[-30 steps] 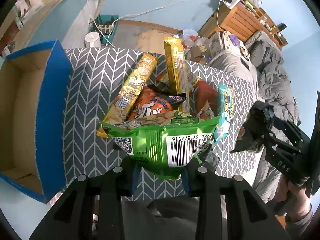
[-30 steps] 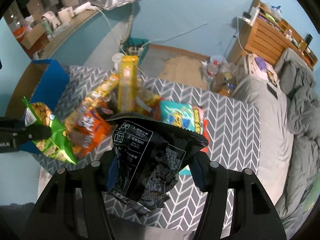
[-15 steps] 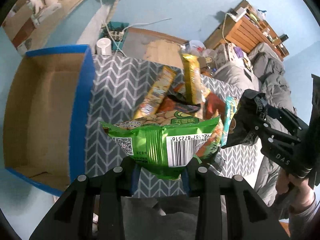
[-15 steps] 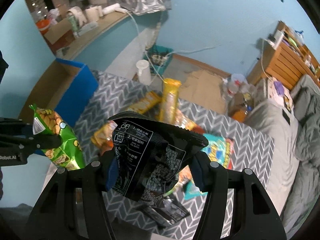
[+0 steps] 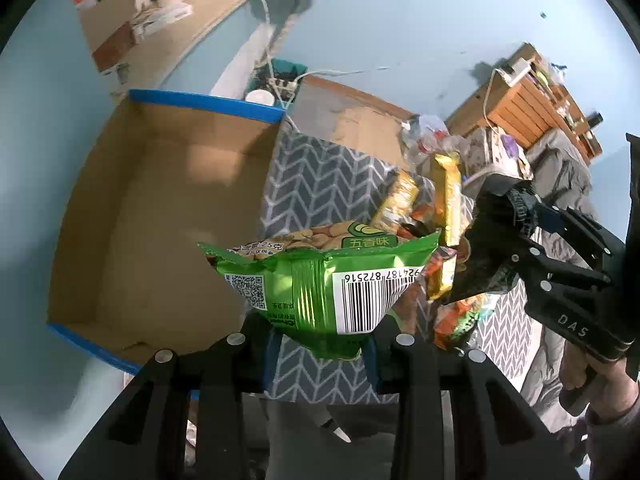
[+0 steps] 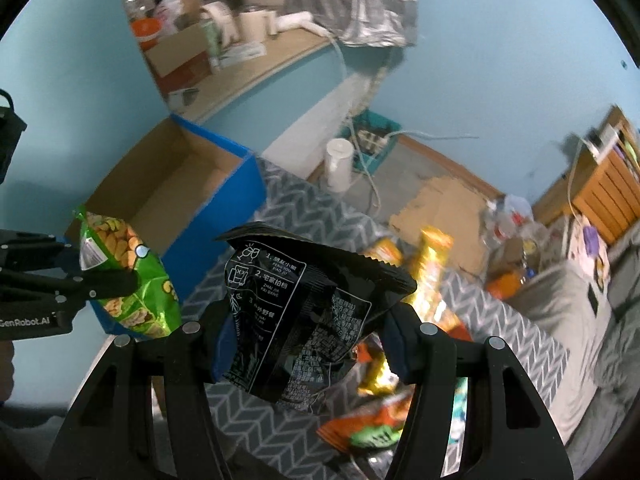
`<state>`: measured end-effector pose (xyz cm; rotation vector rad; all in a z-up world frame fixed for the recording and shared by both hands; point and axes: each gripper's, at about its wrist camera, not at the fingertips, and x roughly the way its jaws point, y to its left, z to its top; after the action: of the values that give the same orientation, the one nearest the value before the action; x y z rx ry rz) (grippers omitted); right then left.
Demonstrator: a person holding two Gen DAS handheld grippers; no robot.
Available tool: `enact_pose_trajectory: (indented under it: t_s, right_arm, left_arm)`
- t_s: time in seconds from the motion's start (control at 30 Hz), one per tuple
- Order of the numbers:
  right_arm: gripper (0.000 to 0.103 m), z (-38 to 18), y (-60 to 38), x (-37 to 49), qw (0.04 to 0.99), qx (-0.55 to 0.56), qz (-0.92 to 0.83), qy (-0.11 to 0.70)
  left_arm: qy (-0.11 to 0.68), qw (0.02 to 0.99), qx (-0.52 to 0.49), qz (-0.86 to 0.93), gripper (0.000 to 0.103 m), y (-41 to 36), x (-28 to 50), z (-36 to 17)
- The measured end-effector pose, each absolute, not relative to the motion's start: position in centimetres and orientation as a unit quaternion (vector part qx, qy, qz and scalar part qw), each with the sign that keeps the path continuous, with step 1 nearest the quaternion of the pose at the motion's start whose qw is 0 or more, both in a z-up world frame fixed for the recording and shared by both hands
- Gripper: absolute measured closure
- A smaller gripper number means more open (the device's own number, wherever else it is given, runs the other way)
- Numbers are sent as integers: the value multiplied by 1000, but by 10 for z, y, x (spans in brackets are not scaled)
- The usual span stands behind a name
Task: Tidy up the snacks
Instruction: 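Carry the green bag and black packet with both tools over the cardboard box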
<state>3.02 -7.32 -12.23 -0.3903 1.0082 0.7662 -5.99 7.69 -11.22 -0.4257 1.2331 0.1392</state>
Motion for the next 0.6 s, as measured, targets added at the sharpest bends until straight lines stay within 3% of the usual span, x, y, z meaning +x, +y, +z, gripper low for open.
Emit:
enact_pose_trajectory:
  t_s: [0.6]
  right_arm:
    - [43,-125,51,17,749,-213,438,450]
  left_arm:
    - [542,794,-238,139,68,167,-91,-106]
